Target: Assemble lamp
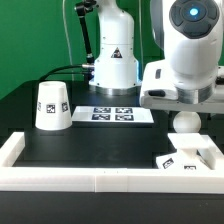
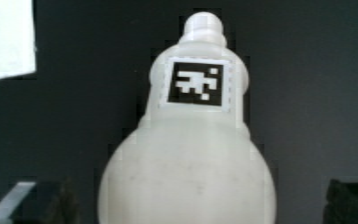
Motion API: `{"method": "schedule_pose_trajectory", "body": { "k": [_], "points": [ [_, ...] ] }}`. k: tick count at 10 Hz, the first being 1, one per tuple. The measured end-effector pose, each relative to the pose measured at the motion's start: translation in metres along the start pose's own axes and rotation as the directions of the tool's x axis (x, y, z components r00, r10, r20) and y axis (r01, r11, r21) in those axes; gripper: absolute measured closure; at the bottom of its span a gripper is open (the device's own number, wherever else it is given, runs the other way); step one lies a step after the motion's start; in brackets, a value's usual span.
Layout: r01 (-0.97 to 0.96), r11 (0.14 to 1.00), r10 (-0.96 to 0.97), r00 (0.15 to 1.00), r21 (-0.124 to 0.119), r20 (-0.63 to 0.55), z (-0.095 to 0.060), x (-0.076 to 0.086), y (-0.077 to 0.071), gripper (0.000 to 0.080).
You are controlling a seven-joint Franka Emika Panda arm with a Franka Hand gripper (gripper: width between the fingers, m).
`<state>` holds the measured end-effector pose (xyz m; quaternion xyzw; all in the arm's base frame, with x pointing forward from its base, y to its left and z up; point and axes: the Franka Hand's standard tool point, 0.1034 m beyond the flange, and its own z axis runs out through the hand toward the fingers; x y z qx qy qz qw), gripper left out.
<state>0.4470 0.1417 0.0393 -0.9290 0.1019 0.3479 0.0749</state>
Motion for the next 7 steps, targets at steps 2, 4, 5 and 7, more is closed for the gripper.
{"method": "schedule_pose_trajectory", "body": {
  "k": [2, 4, 5, 7],
  "points": [
    [-0.002, 1.0, 0.002, 1.0, 0.003, 0.001, 0.003, 0.0, 0.004, 0.0101],
    [-0.01, 1.0, 0.01, 1.0, 0.0, 0.023, 0.008, 0.001, 0.008, 0.0101],
    [-0.014, 1.0, 0.014, 1.0, 0.0, 0.025, 0.009, 0.002, 0.01, 0.0101],
    [-0.022, 1.0, 0.022, 0.995, -0.007, 0.095, 0.016, 0.002, 0.012, 0.0101]
  ]
}}
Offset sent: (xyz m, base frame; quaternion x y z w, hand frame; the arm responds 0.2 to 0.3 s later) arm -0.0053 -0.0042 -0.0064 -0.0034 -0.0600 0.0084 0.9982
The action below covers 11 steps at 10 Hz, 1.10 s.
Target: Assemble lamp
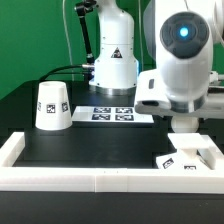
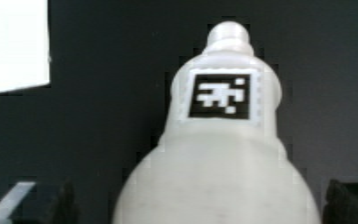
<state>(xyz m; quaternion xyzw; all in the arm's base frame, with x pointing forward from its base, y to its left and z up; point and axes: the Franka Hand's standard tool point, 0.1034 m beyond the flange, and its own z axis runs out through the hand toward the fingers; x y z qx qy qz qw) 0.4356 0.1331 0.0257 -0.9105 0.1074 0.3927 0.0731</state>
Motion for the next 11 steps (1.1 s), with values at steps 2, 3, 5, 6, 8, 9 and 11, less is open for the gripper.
{"method": "schedule_pose_trajectory", "body": {
  "k": [2, 3, 5, 6, 8, 9, 11],
  "points": [
    [0.005, 1.0, -0.005, 1.0, 0.001, -0.021, 0.0, 0.004, -0.005, 0.0101],
    [0.005, 1.0, -0.005, 1.0, 0.001, -0.02, 0.002, 0.005, -0.006, 0.0101],
    [-0.001, 1.0, 0.001, 1.0, 0.001, -0.028, 0.009, 0.008, -0.003, 0.0101],
    [-0.005, 1.0, 0.005, 1.0, -0.001, -0.022, 0.013, 0.007, -0.001, 0.0101],
    [-0.009, 1.0, 0.009, 1.0, -0.003, -0.016, 0.016, 0.007, 0.0, 0.0101],
    [-0.021, 1.0, 0.021, 1.0, -0.004, -0.014, 0.017, 0.006, -0.002, 0.0101],
    [-0.03, 1.0, 0.03, 0.999, -0.005, -0.015, 0.018, 0.006, -0.003, 0.0223]
  ]
}}
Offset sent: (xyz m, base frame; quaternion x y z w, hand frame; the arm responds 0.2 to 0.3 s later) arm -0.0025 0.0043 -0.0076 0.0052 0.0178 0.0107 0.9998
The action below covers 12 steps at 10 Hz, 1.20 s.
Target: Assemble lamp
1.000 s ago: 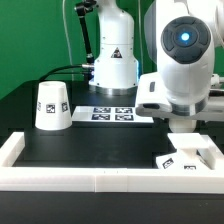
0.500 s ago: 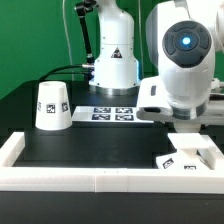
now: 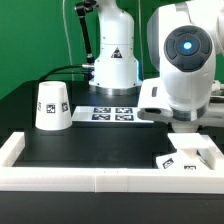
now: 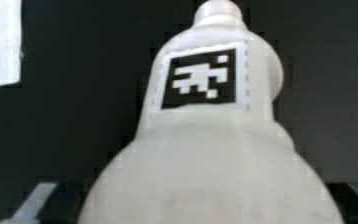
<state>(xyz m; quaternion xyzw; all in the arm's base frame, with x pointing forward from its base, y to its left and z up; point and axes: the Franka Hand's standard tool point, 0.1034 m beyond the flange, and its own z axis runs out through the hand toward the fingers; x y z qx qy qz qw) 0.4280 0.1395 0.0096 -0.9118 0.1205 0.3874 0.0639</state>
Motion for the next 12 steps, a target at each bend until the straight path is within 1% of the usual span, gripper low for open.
{"method": "schedule_pose_trajectory", "body": {
  "k": [3, 4, 6, 7, 8, 10, 11, 12],
  "points": [
    [0.0, 1.0, 0.0, 1.0, 0.001, 0.0, 0.0, 0.0, 0.0, 0.0223],
    [0.009, 1.0, -0.009, 1.0, 0.002, 0.002, -0.004, 0.0, 0.002, 0.0223],
    [0.024, 0.999, -0.023, 1.0, 0.026, -0.013, -0.037, -0.003, 0.009, 0.0223],
    [0.026, 0.999, -0.025, 1.0, 0.035, -0.012, -0.056, -0.008, 0.012, 0.0223],
    [0.03, 0.999, -0.03, 1.0, 0.043, -0.008, -0.069, -0.011, 0.015, 0.0223],
    [0.045, 0.997, -0.045, 0.999, 0.062, 0.004, -0.107, -0.015, 0.026, 0.0222],
    [0.043, 0.997, -0.041, 0.999, 0.07, -0.02, -0.118, -0.011, 0.028, 0.0222],
    [0.044, 0.997, -0.042, 0.999, 0.069, -0.029, -0.116, -0.01, 0.027, 0.0222]
  ]
}}
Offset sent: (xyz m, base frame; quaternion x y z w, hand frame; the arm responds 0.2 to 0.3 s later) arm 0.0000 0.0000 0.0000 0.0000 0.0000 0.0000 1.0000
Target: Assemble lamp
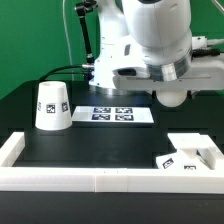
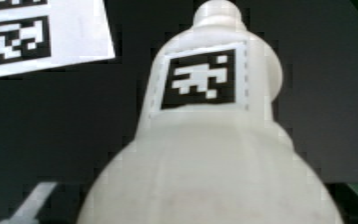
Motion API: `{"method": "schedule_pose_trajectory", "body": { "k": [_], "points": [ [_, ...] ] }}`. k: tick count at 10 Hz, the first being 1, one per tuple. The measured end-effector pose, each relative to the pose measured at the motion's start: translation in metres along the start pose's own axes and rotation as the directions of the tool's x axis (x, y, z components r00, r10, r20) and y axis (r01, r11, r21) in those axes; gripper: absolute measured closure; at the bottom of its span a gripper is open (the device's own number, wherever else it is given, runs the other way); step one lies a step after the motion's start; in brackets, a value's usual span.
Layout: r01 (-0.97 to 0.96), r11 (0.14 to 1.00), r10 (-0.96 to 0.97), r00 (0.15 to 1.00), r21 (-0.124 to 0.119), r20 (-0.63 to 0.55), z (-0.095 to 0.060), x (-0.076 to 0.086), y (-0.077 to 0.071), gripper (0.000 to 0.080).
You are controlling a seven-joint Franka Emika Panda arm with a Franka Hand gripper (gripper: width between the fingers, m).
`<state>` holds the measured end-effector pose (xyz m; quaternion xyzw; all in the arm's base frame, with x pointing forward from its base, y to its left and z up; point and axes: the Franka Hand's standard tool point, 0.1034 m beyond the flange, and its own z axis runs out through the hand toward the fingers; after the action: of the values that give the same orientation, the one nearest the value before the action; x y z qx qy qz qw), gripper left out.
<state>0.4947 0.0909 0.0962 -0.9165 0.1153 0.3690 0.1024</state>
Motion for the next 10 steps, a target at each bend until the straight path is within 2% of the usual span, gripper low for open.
{"method": "schedule_pose_trajectory", "body": {
  "k": [1, 4, 5, 7, 8, 10],
  "points": [
    [0.002, 1.0, -0.002, 0.998, 0.005, -0.069, -0.002, 0.007, -0.003, 0.0222],
    [0.013, 1.0, -0.008, 0.956, 0.018, -0.292, -0.009, 0.014, -0.005, 0.0222],
    [0.049, 0.999, -0.045, 0.932, 0.004, -0.36, -0.014, 0.015, -0.001, 0.0222],
    [0.091, 0.995, -0.094, 0.855, -0.031, -0.51, -0.038, 0.016, 0.002, 0.0222],
    [0.119, 0.991, -0.132, 0.811, -0.06, -0.57, -0.047, 0.014, 0.005, 0.0222],
    [0.179, 0.974, -0.223, 0.672, -0.138, -0.706, -0.068, 0.019, 0.009, 0.0222]
  ]
}}
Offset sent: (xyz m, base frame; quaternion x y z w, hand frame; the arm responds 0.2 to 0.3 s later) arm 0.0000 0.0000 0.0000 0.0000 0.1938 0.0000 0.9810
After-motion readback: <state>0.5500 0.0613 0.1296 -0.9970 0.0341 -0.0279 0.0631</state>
